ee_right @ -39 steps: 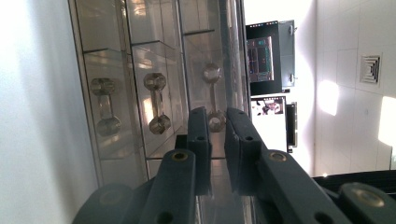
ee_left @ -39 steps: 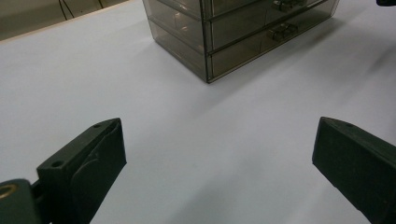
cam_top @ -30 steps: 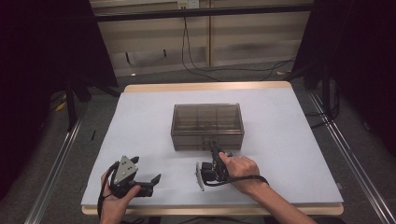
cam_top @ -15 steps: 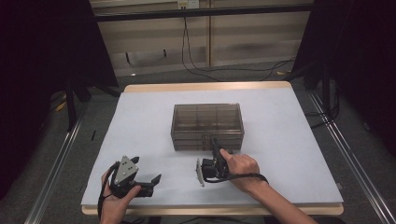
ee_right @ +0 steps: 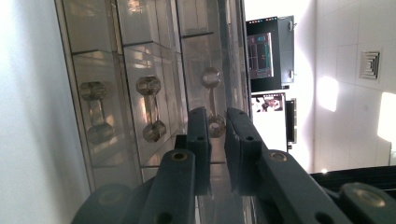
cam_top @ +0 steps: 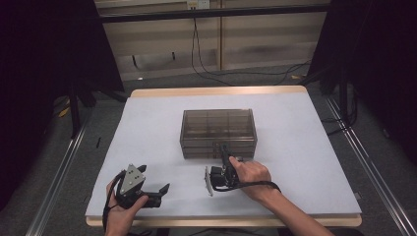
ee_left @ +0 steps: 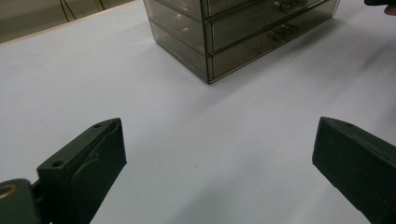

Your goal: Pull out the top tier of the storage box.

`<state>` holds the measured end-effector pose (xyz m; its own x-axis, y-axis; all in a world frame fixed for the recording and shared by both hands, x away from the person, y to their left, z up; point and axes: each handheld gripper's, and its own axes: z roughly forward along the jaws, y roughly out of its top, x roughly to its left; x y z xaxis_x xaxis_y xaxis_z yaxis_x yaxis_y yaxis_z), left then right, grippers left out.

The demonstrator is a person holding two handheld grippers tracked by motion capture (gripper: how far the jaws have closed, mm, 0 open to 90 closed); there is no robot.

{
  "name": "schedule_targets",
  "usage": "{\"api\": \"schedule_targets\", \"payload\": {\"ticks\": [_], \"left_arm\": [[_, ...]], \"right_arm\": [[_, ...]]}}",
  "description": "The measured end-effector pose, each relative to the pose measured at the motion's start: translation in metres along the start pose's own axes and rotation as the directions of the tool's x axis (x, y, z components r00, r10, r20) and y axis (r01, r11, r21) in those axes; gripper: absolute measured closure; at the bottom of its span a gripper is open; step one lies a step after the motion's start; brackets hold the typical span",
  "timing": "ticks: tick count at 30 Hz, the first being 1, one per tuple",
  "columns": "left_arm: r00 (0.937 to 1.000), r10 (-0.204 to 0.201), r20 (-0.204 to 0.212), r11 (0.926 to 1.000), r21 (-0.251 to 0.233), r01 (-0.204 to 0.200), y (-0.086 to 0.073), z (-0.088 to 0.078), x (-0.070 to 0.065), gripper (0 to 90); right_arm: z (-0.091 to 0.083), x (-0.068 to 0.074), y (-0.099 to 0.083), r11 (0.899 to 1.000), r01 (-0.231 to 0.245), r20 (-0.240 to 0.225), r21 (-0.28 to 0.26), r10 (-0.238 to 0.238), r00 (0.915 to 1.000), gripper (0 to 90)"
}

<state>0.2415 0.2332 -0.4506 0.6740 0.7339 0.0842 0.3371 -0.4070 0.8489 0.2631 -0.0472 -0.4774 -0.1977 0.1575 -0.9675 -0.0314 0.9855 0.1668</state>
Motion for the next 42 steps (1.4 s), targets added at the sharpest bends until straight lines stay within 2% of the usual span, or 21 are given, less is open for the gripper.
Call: {"api": "schedule_targets", "payload": {"ticks": [6,10,12,14,40,42], "left_arm": [[1.0000,-0.002,0.001,1.0000,-0.007,0.002,0.000,0.000,0.000,2.7],[1.0000,0.000,0.002,1.0000,-0.007,0.000,0.000,0.000,0.000,2.7],[1.0000,-0.001,0.000,1.0000,-0.003,0.001,0.000,-0.001,0.000,2.7],[1.0000,-0.001,-0.001,1.0000,-0.002,0.001,0.000,0.000,0.000,2.7],[1.0000,-0.002,-0.003,0.9999,-0.011,0.002,0.000,-0.001,-0.001,2.8],[1.0000,-0.003,-0.004,0.9999,-0.012,0.003,0.000,-0.001,-0.001,2.8]], "right_arm": [[-0.001,0.001,0.002,1.000,-0.006,0.002,0.019,0.006,1.0000,81.2],[-0.003,0.001,0.002,1.000,0.003,0.002,0.013,-0.003,1.0000,81.3],[-0.005,0.002,0.002,1.000,-0.014,0.001,0.024,0.014,0.9999,81.3],[-0.005,0.001,0.001,1.000,0.006,0.003,0.007,-0.006,1.0000,81.3],[-0.014,0.002,0.003,0.999,-0.027,-0.008,0.020,0.027,0.9996,81.2],[-0.014,0.001,0.004,1.000,-0.012,-0.007,0.014,0.012,0.9999,81.2]]}}
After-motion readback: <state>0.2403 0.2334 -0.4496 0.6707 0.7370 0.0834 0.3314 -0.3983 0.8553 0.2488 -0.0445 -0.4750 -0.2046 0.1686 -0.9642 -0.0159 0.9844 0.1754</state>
